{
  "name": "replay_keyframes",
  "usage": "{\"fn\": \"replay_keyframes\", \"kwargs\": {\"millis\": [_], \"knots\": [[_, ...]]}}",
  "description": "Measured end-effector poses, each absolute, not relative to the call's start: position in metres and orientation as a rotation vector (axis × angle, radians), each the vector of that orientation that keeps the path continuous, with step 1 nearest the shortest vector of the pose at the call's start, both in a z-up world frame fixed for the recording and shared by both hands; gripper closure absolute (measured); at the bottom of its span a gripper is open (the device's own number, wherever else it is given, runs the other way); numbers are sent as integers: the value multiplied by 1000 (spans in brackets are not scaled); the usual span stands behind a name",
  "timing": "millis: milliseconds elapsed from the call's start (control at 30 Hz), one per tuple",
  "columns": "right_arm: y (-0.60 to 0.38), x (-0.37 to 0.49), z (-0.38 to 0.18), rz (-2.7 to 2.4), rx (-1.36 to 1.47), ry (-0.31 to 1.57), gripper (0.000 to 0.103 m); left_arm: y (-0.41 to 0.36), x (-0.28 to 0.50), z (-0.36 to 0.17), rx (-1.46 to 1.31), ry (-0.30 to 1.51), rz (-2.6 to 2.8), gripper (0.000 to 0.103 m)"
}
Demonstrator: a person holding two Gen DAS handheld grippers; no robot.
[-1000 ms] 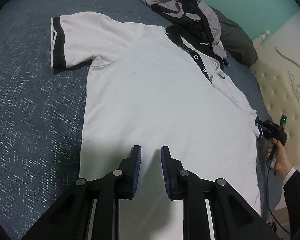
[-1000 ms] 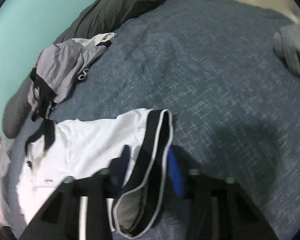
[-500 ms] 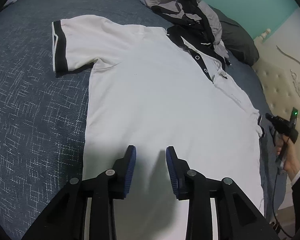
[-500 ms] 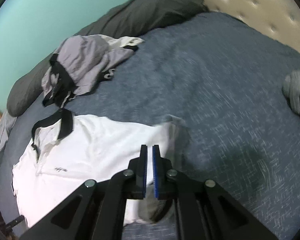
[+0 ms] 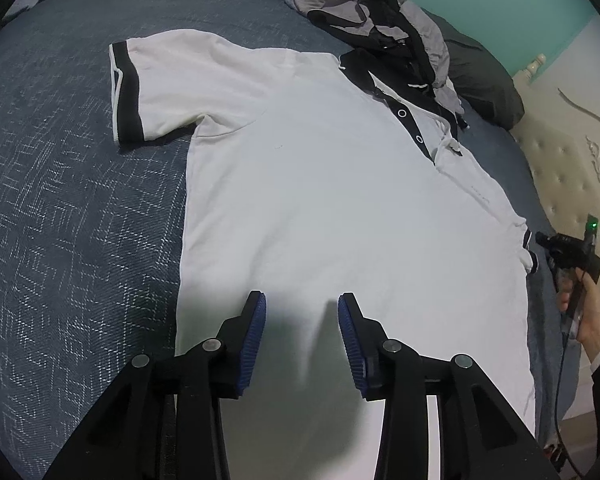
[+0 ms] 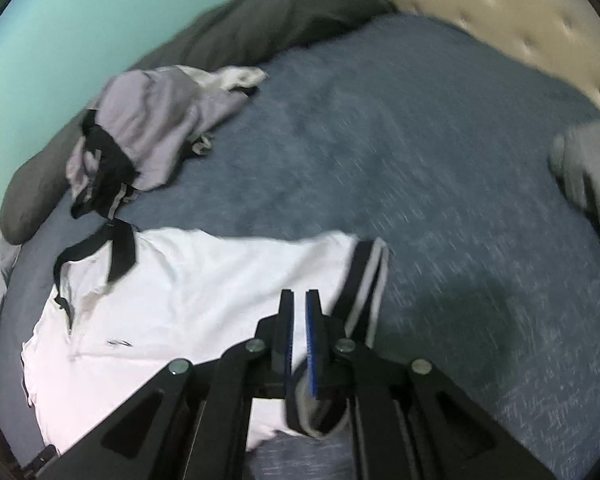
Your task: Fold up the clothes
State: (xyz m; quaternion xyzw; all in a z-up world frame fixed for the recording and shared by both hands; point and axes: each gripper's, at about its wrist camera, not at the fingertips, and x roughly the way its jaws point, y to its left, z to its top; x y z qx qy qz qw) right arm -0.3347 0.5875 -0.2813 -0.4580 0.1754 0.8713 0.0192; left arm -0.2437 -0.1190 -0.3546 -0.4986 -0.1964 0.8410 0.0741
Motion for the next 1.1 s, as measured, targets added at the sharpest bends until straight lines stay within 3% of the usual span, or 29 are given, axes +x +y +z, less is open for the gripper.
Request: {"fn": "replay_keyframes", "kwargs": {"millis": [67,133,167,200,367,533,600,833,933,1100], "knots": [[594,-334,-289,2670,-1442,555,89,-119,-244,-355,-1499,-590,2524,61],[601,-334,-296,2642,-1459,573,76,-119,-243,-355,-1496,-592,2523,51],[604,-334,-299,2631,-1466,586,58,-119,-243,-354,-1492,-594,2524,44],[607,-334,-302,2623,-1467,601,47,-118,-242,-354,-1490,-592,2528,42],[613,-336,-310,2621,-1500,637,45,-116,-243,-354,-1495,-578,2532,42],[618,-341,-317,2593,-1532,687,45,-118,-243,-352,-1498,-584,2541,37],[617,-343,-319,2588,-1541,687,45,-118,-242,-350,-1495,-573,2556,28],[616,-346,-319,2582,-1576,643,45,-122,-242,-345,-1498,-520,2620,27],[615,-347,-319,2578,-1577,640,45,-125,-241,-344,-1497,-501,2648,17],[615,-346,-319,2581,-1573,642,45,-127,-240,-344,-1498,-508,2657,16]]}}
